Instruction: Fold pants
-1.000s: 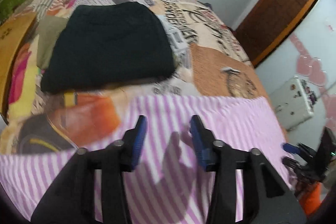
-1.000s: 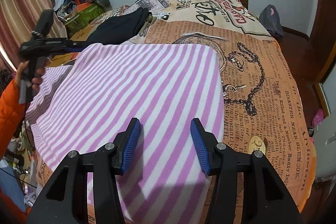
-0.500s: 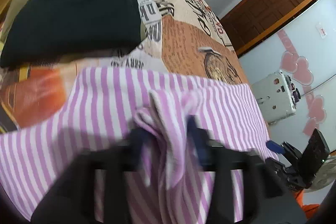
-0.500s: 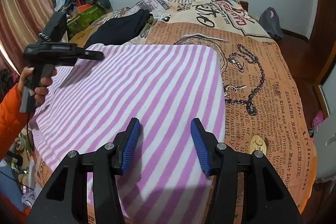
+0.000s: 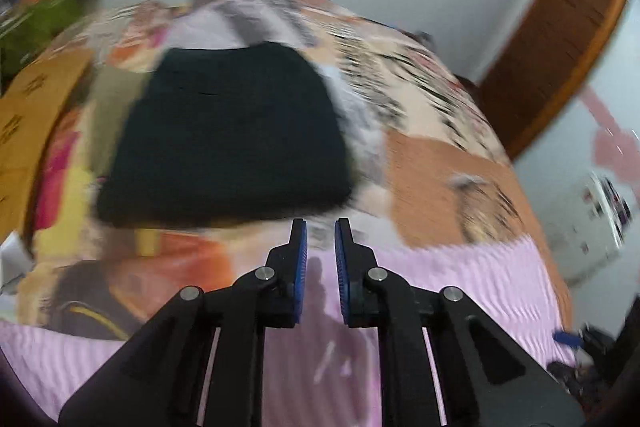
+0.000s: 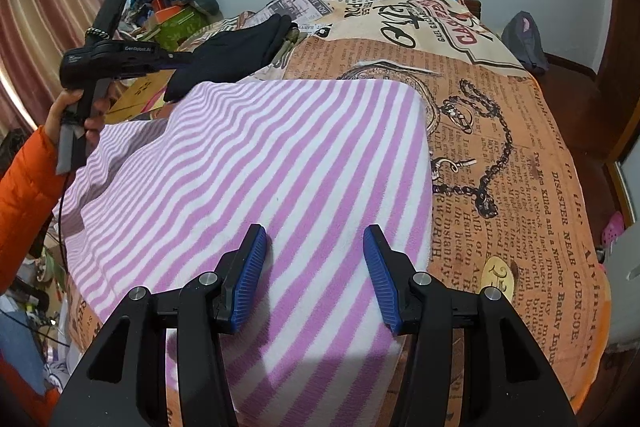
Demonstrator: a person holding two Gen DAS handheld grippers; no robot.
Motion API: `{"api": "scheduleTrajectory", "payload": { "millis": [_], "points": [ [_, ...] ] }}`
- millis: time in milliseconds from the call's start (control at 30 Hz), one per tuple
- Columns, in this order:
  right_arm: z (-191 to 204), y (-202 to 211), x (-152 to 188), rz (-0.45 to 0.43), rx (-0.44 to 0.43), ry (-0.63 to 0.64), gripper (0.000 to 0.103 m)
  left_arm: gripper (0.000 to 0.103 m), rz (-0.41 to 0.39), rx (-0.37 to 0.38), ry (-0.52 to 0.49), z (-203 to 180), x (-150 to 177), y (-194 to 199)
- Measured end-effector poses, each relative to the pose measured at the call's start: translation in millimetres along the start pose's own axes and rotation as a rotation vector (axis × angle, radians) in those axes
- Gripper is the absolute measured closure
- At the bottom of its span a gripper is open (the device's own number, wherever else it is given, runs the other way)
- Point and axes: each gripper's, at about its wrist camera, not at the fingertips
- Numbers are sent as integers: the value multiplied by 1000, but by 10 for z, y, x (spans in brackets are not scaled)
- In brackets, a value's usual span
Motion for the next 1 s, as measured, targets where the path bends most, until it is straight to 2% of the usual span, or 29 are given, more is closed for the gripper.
{"api": "scheduleTrajectory", "payload": {
  "millis": [100,200,233,267,300,333,367,500,633,700,767,867,900,1000],
  "points": [
    [11,7,-1,2,6,1,56,89,16,1,26,196,40,68],
    [24,13,-1,0,14,0,56,88,35,8,-33,160,218,227],
    [30,16,-5,1,19,-1,56,84,49,12,-66,105,320,289],
    [39,24,-10,1,27,-2,56,72,62,18,-86,65,408,333],
    [51,31,-13,1,33,0,56,64,76,30,-99,21,504,383],
    [70,47,-14,0,42,3,56,49,87,46,-107,-11,600,465],
    [90,67,-11,-2,49,5,56,40,95,63,-112,-64,703,508],
    [143,160,38,-18,50,-1,56,39,168,159,-102,-225,1171,580],
    [175,246,125,-24,70,-1,56,39,240,181,-55,-272,1531,536],
    [185,277,149,-27,72,-5,56,39,230,193,-19,-266,1614,587],
    [190,308,181,-30,82,-5,56,39,241,242,21,-269,1665,638],
    [196,348,227,-39,92,-5,56,40,246,275,37,-313,1739,698],
    [193,356,238,-42,92,-5,56,42,244,268,28,-348,1750,706],
    [190,362,285,-46,87,-10,55,58,228,227,29,-422,1812,762]
  ]
}}
Point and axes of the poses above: each gripper's, at about its wrist camera, not at the fingertips, and y roughly against the way its jaws point, z to its left, x to its underside, and after that the axes turned 4 degrees about -x, right-handed
